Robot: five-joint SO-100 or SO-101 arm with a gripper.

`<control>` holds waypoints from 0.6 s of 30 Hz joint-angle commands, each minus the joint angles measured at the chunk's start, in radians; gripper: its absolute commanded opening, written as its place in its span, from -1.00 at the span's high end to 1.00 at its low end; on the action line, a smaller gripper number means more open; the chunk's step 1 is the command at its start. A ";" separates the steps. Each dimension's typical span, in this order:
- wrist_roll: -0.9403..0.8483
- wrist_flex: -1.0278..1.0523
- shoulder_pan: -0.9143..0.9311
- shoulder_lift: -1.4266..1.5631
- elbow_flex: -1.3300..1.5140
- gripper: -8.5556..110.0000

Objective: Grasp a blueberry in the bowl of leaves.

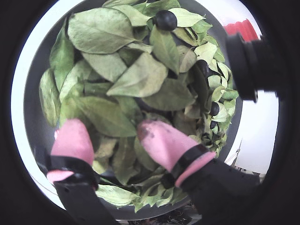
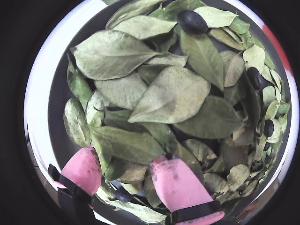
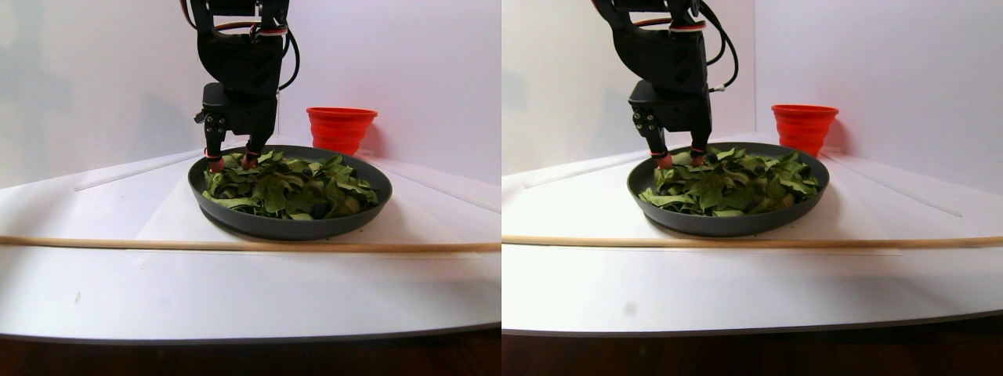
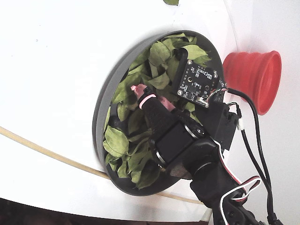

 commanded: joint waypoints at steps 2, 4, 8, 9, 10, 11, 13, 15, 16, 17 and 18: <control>0.002 0.034 0.002 0.147 -0.003 0.51; 0.002 0.049 0.003 0.164 -0.002 0.52; 0.005 0.084 0.006 0.196 0.009 0.52; 0.005 0.087 0.008 0.204 0.015 0.52; 0.005 0.094 0.008 0.215 0.023 0.52; 0.006 0.103 0.008 0.225 0.028 0.52; 0.009 0.118 0.008 0.245 0.038 0.52; 0.011 0.132 0.009 0.262 0.048 0.52; 0.011 0.137 0.009 0.272 0.054 0.52; 0.011 0.141 0.011 0.276 0.058 0.52; 0.011 0.146 0.011 0.282 0.064 0.52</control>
